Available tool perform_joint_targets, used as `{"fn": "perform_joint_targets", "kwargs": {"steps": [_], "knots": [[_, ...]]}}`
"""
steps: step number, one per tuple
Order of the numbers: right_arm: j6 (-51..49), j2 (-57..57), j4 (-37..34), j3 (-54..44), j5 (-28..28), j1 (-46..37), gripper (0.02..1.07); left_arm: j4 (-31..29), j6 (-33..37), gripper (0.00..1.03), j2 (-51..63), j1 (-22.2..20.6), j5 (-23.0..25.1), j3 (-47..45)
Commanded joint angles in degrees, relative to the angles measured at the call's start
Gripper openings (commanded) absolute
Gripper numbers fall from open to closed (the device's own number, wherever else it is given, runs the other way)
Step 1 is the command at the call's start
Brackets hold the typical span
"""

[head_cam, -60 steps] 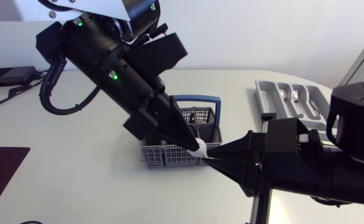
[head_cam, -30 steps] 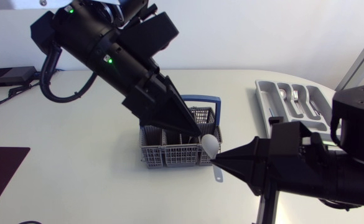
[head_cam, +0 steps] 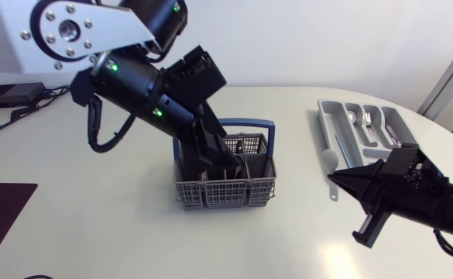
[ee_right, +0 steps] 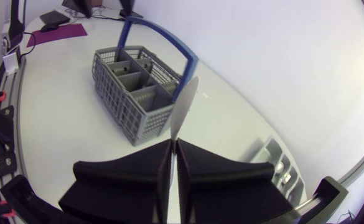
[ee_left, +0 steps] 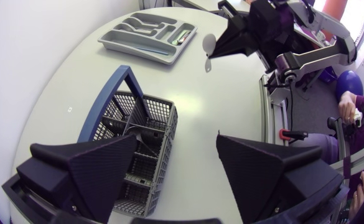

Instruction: Sort the cutlery from the basket into the organizer compartments.

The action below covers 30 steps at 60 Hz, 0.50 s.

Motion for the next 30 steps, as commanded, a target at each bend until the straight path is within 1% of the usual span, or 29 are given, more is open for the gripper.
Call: {"fn": "perform_joint_targets", "kwargs": {"steps": [1, 5, 8, 19, 30], "knots": [[-6.32, 2.76, 0.66, -1.37, -3.70, -8.07, 0.08, 2.17, 0.89, 0.89, -0.81, -1.42, -2.34, -2.03], [-10.37, 7.15, 1.45, -0.66, -8.53, -16.24, 0.08, 2.96, 1.25, 0.89, -0.37, -1.69, -3.04, -2.29], [-12.65, 10.05, 2.24, -0.14, -10.55, -19.93, 0.08, 2.96, 1.25, 0.89, 0.07, -1.78, -3.04, -2.29], [-19.77, 21.65, 7.86, 1.53, -14.07, -30.30, 0.08, 3.31, 2.48, 0.89, 0.86, -2.21, -3.04, -2.73], [-26.19, 32.29, 12.70, 6.10, -15.65, -37.51, 0.08, 4.63, 4.59, 0.89, 1.92, -3.27, -6.20, -3.96]]}}
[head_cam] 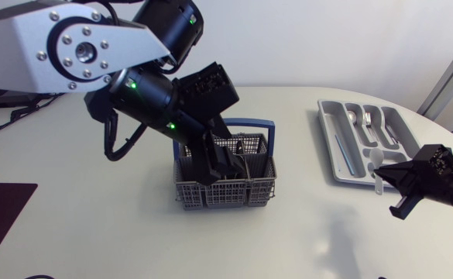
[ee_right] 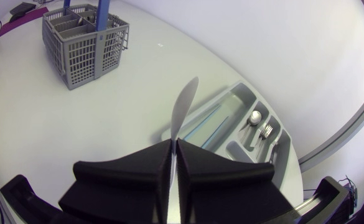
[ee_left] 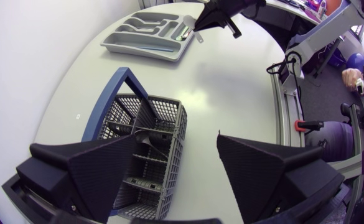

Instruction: Sort the cutlery from the basket into the organizer compartments.

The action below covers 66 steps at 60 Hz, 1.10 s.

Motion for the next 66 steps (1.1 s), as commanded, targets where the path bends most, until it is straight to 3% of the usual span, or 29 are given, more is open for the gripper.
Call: {"fn": "perform_joint_targets", "kwargs": {"steps": [1, 17, 36, 60, 66], "knots": [[-4.68, 4.62, 2.19, 3.16, -0.77, -2.85, 0.08, 1.00, 2.51, 0.89, 1.48, -0.78, -0.96, -2.30], [-14.00, 18.86, 12.47, 10.01, -0.77, -9.70, 0.08, 1.88, 4.80, 0.89, 2.36, -1.75, -3.60, -3.45], [-20.50, 32.39, 24.86, 14.41, 2.22, -12.16, 0.08, 1.88, 6.91, 0.89, 4.29, -4.21, -6.58, -4.24], [-29.99, 38.11, 26.80, 12.56, 9.08, -11.81, 0.08, 1.88, 8.75, 0.89, 5.43, -5.88, -8.43, -5.56], [-30.61, 38.02, 26.53, 11.86, 10.13, -11.20, 0.16, 1.88, 8.93, 0.89, 5.43, -6.05, -9.40, -5.64]]}}
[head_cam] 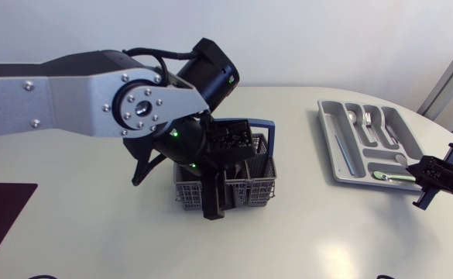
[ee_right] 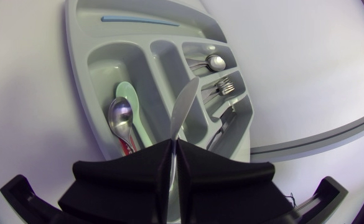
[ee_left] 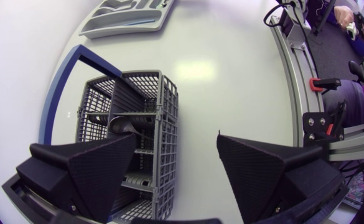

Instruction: Sort the cutlery from the basket into the organizer compartments.

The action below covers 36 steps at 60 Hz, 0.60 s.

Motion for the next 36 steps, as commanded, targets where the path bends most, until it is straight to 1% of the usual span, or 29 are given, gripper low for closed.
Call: {"fn": "perform_joint_targets", "kwargs": {"steps": [1, 9, 16, 18, 19, 20, 21, 23, 25, 27, 32, 36], "knots": [[-2.77, 1.24, 0.04, -2.15, 1.37, 0.87, 0.17, 0.04, 1.82, 0.89, 0.93, -0.68, -1.09, -1.27], [-4.26, 1.15, -0.05, -3.91, 2.07, 1.13, 0.22, -0.04, 2.35, 0.89, 1.02, -1.03, -1.80, -1.27], [-4.17, 0.27, -0.14, -4.62, 2.16, 1.13, 0.38, 0.04, 2.79, 0.89, 1.37, -1.82, -3.11, -1.27], [-4.08, 0.00, -0.14, -4.79, 2.16, 1.13, 0.41, 0.04, 2.79, 0.89, 1.37, -1.91, -3.47, -1.27], [-4.00, -0.52, -0.31, -4.97, 2.16, 1.13, 0.46, 0.13, 3.14, 0.89, 1.46, -2.26, -4.34, -1.36], [-4.00, -0.61, -0.31, -5.05, 2.16, 1.13, 0.47, 0.13, 3.23, 0.89, 1.46, -2.35, -4.43, -1.36], [-4.00, -1.05, -0.49, -5.41, 2.07, 1.04, 0.53, 0.48, 3.67, 0.89, 1.55, -2.61, -5.49, -1.54], [-4.00, -1.58, -0.49, -5.76, 2.07, 1.04, 0.58, 1.10, 4.11, 0.89, 1.55, -2.87, -6.01, -1.98], [-3.91, -2.10, -0.49, -6.11, 1.98, 1.04, 0.61, 2.15, 4.64, 0.89, 1.55, -3.40, -7.51, -2.77], [-3.82, -2.63, -0.49, -6.46, 1.98, 1.04, 0.63, 2.94, 5.08, 0.89, 1.55, -3.75, -8.65, -3.29], [-2.59, -4.57, -0.75, -7.08, 1.28, 0.87, 0.65, 4.00, 5.34, 0.89, 1.55, -4.19, -9.71, -3.82], [-1.36, -7.20, -3.74, -7.16, 0.14, 0.78, 0.68, 5.14, 5.60, 0.89, 1.63, -4.28, -10.58, -4.35]]}}
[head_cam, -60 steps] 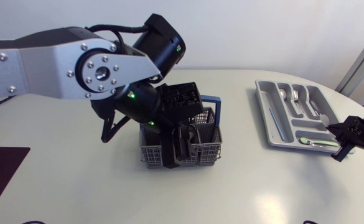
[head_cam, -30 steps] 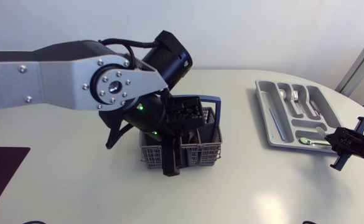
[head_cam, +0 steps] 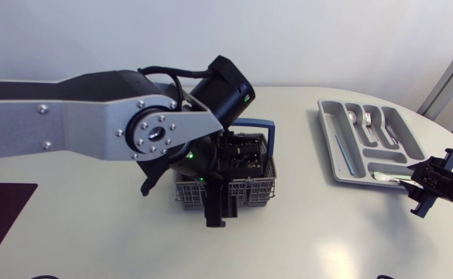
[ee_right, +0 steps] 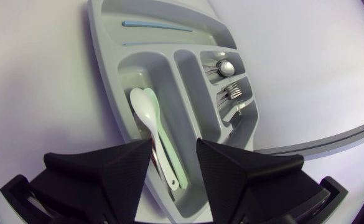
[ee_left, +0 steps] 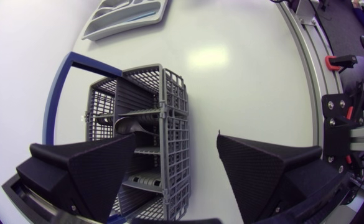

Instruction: Sort the cutlery from the basket into the organizer compartments.

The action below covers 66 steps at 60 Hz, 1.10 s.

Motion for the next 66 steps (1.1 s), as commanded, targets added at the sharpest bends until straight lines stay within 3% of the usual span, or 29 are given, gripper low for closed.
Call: {"fn": "perform_joint_targets", "kwargs": {"steps": [1, 13, 23, 35, 41, 66], "knots": [[0.61, -3.27, -3.33, -1.79, -0.98, 0.04, 0.68, 1.21, 1.60, 0.89, 1.13, -0.37, -1.21, -1.73], [2.10, -10.22, -8.51, -4.60, -2.91, 0.83, 0.68, 3.76, 2.66, 0.88, 1.40, -0.89, -4.11, -1.46], [2.89, -15.66, -10.36, -8.20, -3.35, 2.76, 0.68, 4.72, 4.33, 0.61, 2.54, -1.33, -5.43, -1.02], [3.51, -21.82, -14.75, -10.40, -4.58, 3.91, 0.68, 6.83, 7.58, 0.55, 3.50, -1.51, -7.80, -0.58], [3.60, -23.93, -15.98, -11.54, -5.11, 4.26, 0.68, 8.86, 8.99, 0.39, 3.94, -2.04, -9.82, -0.76], [5.09, -32.10, -20.47, -15.32, -5.37, 7.68, 0.68, 13.95, 15.75, 0.33, 8.16, -4.06, -18.08, -1.11]]}}
